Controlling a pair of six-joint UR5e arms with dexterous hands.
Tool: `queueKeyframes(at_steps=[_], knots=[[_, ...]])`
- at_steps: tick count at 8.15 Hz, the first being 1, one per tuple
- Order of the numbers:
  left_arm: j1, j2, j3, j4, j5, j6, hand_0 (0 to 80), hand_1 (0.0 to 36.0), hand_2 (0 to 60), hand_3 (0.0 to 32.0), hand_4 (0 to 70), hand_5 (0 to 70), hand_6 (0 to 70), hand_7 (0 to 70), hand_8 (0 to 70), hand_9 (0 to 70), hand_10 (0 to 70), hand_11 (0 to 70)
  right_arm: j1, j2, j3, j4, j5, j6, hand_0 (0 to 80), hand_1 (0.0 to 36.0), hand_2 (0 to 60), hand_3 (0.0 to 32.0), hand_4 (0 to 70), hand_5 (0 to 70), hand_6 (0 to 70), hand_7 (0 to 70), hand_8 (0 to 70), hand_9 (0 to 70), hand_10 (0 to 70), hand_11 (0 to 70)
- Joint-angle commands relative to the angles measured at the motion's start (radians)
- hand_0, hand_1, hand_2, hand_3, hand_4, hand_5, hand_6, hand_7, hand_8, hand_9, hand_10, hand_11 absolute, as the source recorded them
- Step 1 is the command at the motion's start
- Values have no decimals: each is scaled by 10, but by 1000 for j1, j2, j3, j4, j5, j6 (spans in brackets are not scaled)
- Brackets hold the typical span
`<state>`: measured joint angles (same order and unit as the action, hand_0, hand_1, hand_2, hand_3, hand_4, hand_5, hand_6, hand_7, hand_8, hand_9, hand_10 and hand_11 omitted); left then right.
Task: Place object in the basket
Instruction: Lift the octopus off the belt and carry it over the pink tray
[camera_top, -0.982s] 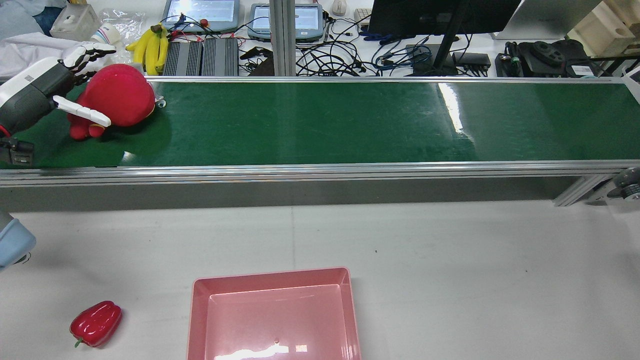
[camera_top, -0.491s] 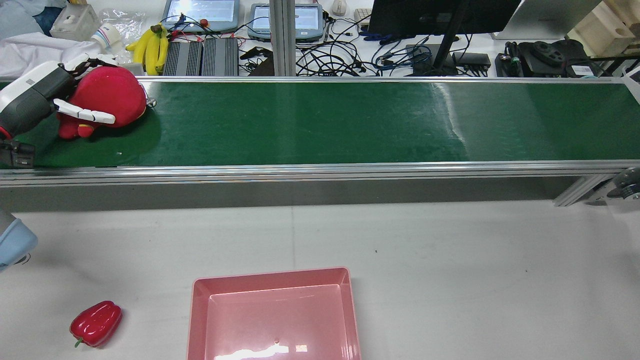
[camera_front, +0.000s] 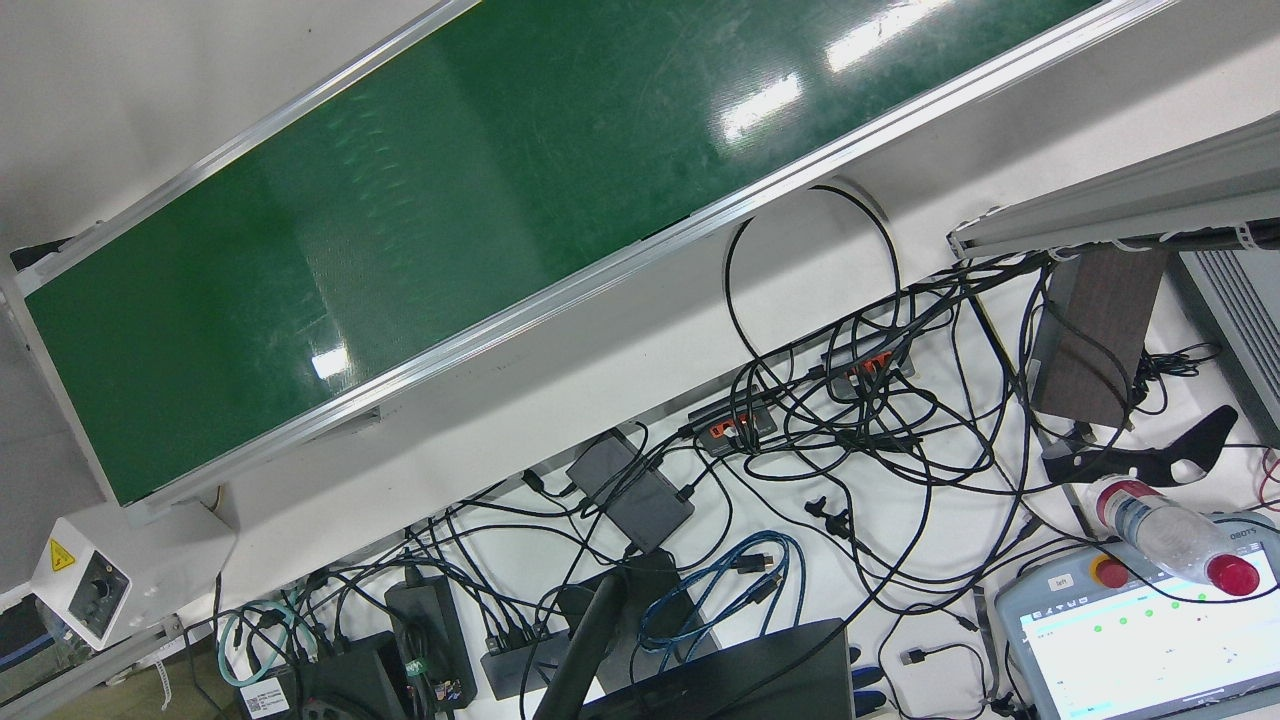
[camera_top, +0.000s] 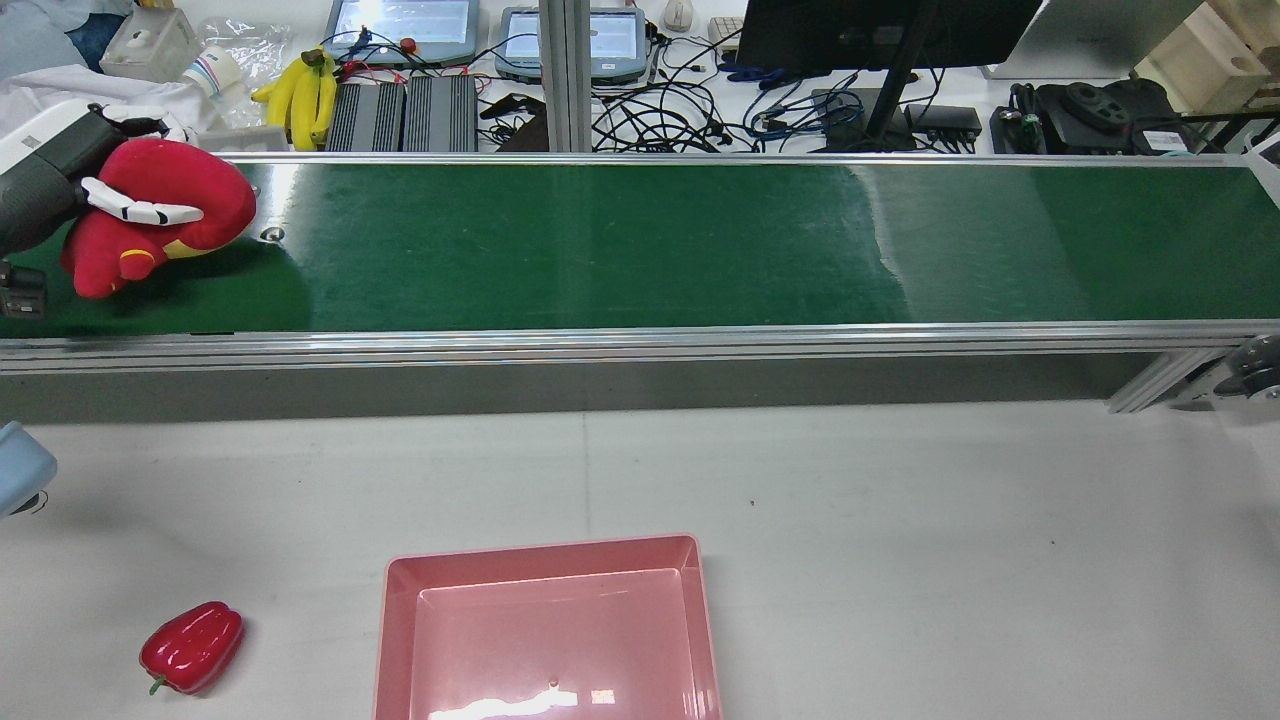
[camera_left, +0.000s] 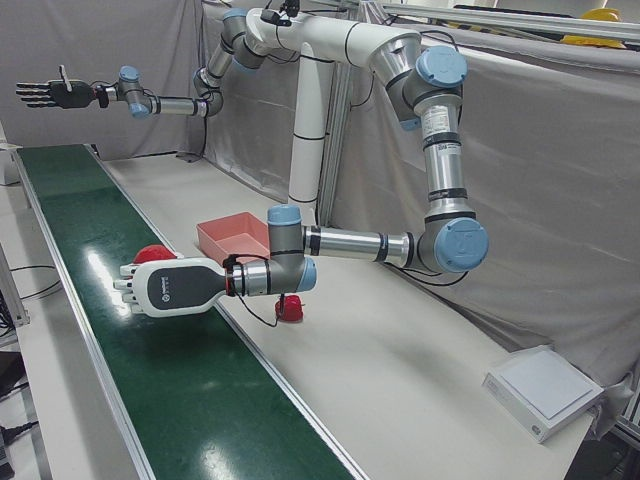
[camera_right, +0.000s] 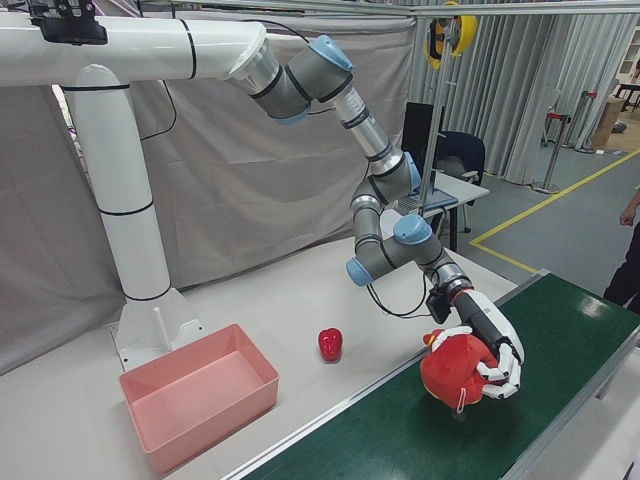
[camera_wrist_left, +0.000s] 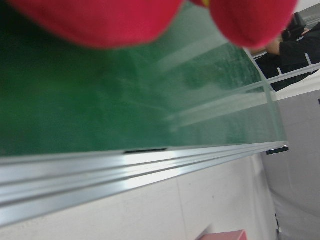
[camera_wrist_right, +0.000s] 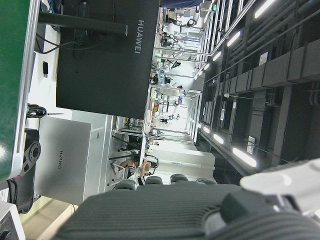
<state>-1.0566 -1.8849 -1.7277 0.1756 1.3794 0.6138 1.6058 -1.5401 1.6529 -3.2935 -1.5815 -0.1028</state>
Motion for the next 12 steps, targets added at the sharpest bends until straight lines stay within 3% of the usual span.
queueKeyframes(at_steps=[1, 2, 3, 4, 6, 8, 9, 12], knots=[[12, 6, -102, 14, 188, -88, 466, 160, 600, 0, 432, 700, 359, 528, 455, 562, 439, 618, 0, 0, -1, 0, 0, 0, 0, 0, 0, 0, 0, 0, 0, 0, 0, 0, 0, 0], [29, 6, -139, 28, 229, -89, 477, 175, 600, 0, 450, 700, 354, 522, 465, 572, 428, 604, -1, 0, -1, 0, 0, 0, 0, 0, 0, 0, 0, 0, 0, 0, 0, 0, 0, 0], [97, 10, -236, 91, 269, -79, 477, 191, 600, 0, 414, 700, 335, 512, 464, 569, 435, 616, -1, 0, -2, 0, 0, 0, 0, 0, 0, 0, 0, 0, 0, 0, 0, 0, 0, 0], [177, 26, -335, 141, 268, -71, 479, 199, 600, 0, 385, 700, 319, 506, 465, 570, 452, 642, -1, 0, -2, 0, 0, 0, 0, 0, 0, 0, 0, 0, 0, 0, 0, 0, 0, 0], [342, 24, -496, 304, 263, 33, 479, 188, 600, 0, 388, 700, 318, 501, 465, 568, 450, 638, -1, 0, -2, 0, 0, 0, 0, 0, 0, 0, 0, 0, 0, 0, 0, 0, 0, 0], [478, 12, -512, 413, 239, 105, 499, 221, 600, 0, 389, 700, 316, 501, 471, 570, 433, 615, -1, 0, -4, 0, 0, 0, 0, 0, 0, 0, 0, 0, 0, 0, 0, 0, 0, 0], [534, -3, -521, 445, 175, 153, 487, 199, 600, 0, 389, 700, 303, 485, 464, 560, 417, 591, -1, 0, -5, 0, 0, 0, 0, 0, 0, 0, 0, 0, 0, 0, 0, 0, 0, 0], [665, -2, -517, 441, 35, 179, 470, 157, 600, 0, 418, 700, 311, 481, 452, 539, 370, 524, -1, 0, -5, 0, 0, 0, 0, 0, 0, 0, 0, 0, 0, 0, 0, 0, 0, 0]])
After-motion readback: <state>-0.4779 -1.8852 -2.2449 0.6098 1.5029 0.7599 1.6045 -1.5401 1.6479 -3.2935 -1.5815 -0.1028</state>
